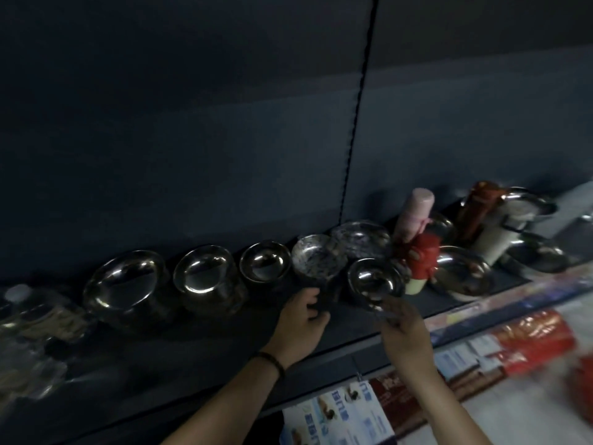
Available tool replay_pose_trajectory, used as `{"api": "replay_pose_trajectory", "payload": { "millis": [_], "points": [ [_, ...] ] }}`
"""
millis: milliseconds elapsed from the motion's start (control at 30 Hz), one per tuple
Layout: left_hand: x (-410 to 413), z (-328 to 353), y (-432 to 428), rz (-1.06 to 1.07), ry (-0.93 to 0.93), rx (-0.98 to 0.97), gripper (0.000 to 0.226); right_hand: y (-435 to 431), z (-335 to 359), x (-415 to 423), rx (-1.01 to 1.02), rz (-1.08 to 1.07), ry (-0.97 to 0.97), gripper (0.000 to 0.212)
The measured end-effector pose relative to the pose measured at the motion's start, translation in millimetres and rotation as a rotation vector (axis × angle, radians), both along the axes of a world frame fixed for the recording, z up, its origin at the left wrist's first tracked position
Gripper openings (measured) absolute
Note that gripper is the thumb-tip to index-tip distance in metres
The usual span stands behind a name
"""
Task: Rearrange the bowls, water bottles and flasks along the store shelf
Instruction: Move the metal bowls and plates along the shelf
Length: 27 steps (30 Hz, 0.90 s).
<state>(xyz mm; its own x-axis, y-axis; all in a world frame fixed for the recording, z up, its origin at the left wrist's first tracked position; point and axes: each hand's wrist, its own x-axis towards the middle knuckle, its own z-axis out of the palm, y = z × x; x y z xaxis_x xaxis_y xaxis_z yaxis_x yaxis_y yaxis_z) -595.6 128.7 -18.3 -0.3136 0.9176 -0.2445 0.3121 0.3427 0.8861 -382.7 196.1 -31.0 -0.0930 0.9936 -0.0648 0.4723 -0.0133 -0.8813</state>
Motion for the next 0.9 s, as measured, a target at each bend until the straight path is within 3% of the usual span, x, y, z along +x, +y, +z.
{"api": "replay_pose_trajectory", "payload": {
  "millis": [67, 233, 400, 500, 600, 733, 900],
  "points": [
    [19.6, -2.4, 18.6, -0.053, -0.015, -0.027, 0.06, 11.5, -5.4, 23.8, -0.012, -0.038, 0.026, 0.009],
    [51.9, -9.3, 57.2, -0.062, -0.086, -0.087, 0.069, 42.7, -13.9, 48.7, -0.103, -0.026, 0.031, 0.016],
    [68.2, -14.4, 71.0, 0.012, -0.068, -0.069, 0.061, 62.2, -7.2, 41.1, -0.212, 0.053, 0.137, 0.009],
    [76.7, -17.9, 74.7, 0.037, -0.082, -0.062, 0.055, 66.1, -9.2, 39.6, -0.257, 0.066, 0.184, 0.02],
    [76.6, -31.3, 79.0, 0.029, -0.118, -0.037, 0.064, 60.7, -2.8, 39.3, -0.244, 0.078, 0.215, 0.032],
    [74.2, -26.2, 66.8, 0.03, -0.12, 0.013, 0.072, 44.8, 11.9, 32.3, -0.132, 0.087, 0.231, 0.03],
    [66.3, 5.9, 30.9, 0.082, -0.138, 0.157, 0.072, 30.6, 16.2, 17.7, -0.091, 0.061, 0.294, 0.06]
  ]
}}
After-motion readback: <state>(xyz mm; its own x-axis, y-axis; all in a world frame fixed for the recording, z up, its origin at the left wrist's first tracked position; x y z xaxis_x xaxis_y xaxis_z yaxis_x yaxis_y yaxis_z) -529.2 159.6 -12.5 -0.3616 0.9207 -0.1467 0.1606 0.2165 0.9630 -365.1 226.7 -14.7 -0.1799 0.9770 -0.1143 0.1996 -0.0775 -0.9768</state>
